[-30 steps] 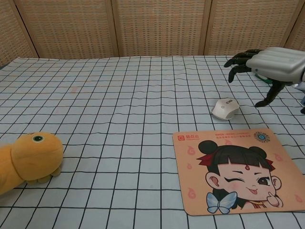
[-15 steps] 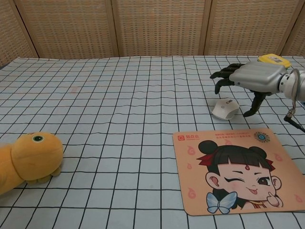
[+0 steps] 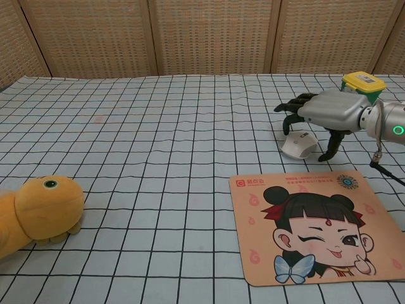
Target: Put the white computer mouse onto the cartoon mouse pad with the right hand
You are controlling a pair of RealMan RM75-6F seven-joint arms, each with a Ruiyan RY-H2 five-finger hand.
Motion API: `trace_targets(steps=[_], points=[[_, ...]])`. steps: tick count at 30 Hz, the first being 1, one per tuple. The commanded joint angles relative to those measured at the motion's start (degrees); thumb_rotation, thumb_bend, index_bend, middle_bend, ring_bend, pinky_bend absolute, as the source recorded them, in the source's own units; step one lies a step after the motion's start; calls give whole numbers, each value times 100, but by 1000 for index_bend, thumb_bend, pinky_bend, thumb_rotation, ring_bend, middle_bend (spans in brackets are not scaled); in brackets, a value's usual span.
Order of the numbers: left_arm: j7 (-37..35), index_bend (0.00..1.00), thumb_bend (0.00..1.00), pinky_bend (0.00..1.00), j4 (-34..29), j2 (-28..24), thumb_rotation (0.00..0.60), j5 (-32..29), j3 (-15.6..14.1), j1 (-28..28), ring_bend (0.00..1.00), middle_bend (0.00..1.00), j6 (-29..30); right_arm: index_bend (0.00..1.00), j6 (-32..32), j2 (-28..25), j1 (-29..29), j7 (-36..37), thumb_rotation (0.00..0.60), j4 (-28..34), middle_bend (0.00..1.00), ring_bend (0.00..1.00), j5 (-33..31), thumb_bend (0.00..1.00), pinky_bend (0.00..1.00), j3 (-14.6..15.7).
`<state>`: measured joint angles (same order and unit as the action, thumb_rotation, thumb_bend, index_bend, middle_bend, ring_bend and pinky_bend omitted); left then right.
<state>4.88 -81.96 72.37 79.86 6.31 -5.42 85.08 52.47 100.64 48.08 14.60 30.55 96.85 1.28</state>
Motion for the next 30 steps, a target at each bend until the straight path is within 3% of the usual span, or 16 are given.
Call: trace_targets(steps=[1,4,7,11,14,20,22,26,30], points=[[8,0,0,0,11,7,600,-12,-2,-4,0,0,-12,345,4,82,6,60,600,-116,106,2,6,183,66,65],[8,0,0,0,22,15,600,-34,2,-11,0,0,-32,381,24,154,6,106,600,-226,138,28,9,185,86,107],[12,0,0,0,31,20,600,-56,10,-16,0,0,-42,472,135,253,-7,181,600,-333,237,125,17,190,152,133],[24,0,0,0,38,28,600,-64,12,-22,0,0,-43,680,401,407,-33,308,600,-544,538,429,73,199,458,192],[21,0,0,0,50,33,600,-77,16,-27,0,0,-52,784,584,469,-50,402,600,-658,636,542,119,204,569,241],[8,0,0,0,55,36,600,-88,23,-30,0,0,-51,804,761,464,-28,459,600,-734,654,564,165,206,590,287],[7,0,0,0,61,37,600,-91,17,-34,0,0,-65,804,1132,402,14,333,600,-708,654,564,298,206,590,341],[16,0,0,0,71,46,600,-88,11,-43,0,0,-75,804,1518,199,56,43,600,-383,654,564,533,205,590,503],[16,0,0,0,52,46,600,-45,-3,-37,0,0,-34,804,1858,-82,64,-309,600,351,654,564,684,205,590,572]])
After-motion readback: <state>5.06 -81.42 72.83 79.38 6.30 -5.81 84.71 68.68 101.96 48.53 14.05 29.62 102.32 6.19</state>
